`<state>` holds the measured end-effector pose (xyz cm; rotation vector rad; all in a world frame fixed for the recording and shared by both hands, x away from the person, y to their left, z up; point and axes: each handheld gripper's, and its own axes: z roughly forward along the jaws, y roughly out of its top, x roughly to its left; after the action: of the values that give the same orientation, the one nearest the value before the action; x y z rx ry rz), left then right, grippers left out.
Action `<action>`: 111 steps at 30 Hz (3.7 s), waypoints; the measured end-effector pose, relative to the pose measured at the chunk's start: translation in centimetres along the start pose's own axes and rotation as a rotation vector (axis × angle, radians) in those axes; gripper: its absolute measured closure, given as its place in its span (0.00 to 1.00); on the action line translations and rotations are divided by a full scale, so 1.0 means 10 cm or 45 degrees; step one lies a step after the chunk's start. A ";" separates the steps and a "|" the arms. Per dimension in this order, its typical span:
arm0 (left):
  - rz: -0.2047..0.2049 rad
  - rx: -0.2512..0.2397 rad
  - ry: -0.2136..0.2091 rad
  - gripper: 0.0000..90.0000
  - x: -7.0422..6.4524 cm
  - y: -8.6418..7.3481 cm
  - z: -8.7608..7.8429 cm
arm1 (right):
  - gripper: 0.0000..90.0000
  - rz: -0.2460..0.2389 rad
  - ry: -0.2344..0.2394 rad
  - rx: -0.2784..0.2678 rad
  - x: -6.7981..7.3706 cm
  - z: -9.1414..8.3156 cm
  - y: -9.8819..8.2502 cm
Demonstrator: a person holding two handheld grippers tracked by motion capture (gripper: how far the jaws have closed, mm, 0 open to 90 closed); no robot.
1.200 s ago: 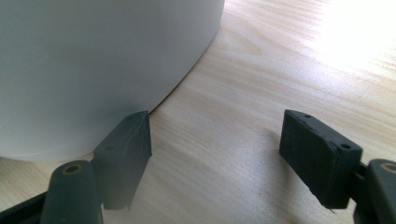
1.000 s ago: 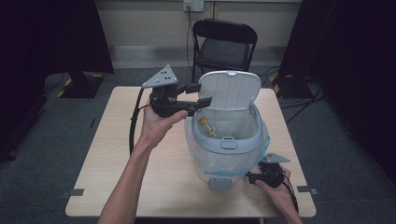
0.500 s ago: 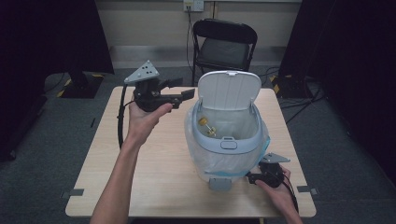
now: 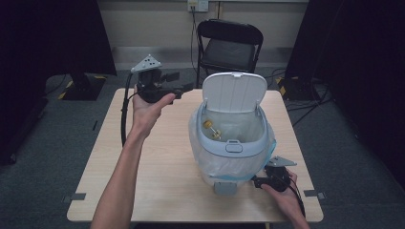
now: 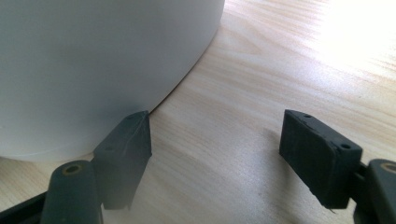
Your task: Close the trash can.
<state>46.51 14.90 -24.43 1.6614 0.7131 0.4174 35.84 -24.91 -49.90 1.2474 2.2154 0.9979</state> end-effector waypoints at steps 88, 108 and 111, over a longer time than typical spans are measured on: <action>0.185 0.120 -0.362 0.22 -0.96 -0.33 0.34 | 0.27 -0.001 0.000 0.000 0.00 0.00 0.00; 0.250 0.154 -0.370 0.20 -1.12 -0.48 0.37 | 0.27 -0.001 -0.001 0.000 0.00 0.00 0.00; 0.253 0.149 -0.373 0.20 -1.11 -0.48 0.37 | 0.27 -0.002 -0.001 0.000 0.00 0.00 0.00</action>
<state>39.42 5.26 -28.67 1.8639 0.3618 0.2670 35.85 -24.90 -49.91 1.2461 2.2153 0.9963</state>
